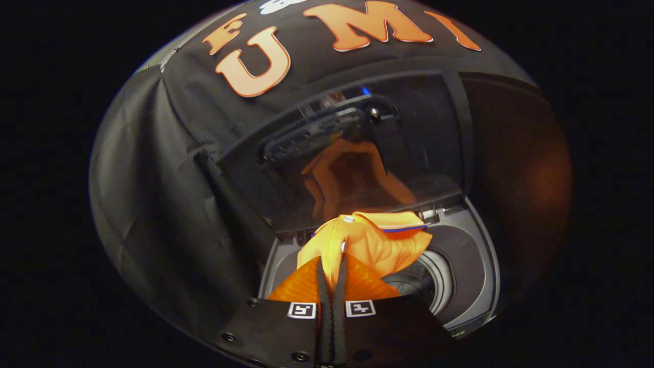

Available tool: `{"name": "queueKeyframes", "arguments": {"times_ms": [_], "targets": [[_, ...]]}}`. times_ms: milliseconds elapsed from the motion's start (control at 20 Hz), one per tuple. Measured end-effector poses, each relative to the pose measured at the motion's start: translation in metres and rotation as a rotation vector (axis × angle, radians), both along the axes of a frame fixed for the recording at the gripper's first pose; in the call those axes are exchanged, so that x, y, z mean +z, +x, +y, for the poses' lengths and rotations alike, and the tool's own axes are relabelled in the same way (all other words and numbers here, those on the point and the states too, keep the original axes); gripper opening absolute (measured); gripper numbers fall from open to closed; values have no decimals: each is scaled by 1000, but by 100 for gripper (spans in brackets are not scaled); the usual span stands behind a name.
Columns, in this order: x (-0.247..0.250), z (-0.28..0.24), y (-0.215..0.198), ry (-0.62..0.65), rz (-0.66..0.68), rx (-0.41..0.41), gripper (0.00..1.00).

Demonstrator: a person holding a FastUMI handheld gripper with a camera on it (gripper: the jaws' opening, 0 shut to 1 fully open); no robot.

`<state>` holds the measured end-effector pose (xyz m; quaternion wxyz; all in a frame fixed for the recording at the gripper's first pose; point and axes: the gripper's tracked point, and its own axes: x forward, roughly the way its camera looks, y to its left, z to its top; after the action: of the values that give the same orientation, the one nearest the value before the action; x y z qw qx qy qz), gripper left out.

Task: Put the clothes into the washing machine and then close the washing machine lid.

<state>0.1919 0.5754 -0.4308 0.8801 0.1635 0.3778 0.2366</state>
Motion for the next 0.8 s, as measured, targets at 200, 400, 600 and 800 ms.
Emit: {"name": "queueKeyframes", "arguments": {"times_ms": [200, 400, 600, 800], "targets": [[-64, 18, 1, -47, 102, 44, 8], [-101, 26, -10, -95, 195, 68, 8], [-134, 27, -15, -125, 282, 47, 8], [-149, 29, -24, -150, 403, 50, 8]]}}
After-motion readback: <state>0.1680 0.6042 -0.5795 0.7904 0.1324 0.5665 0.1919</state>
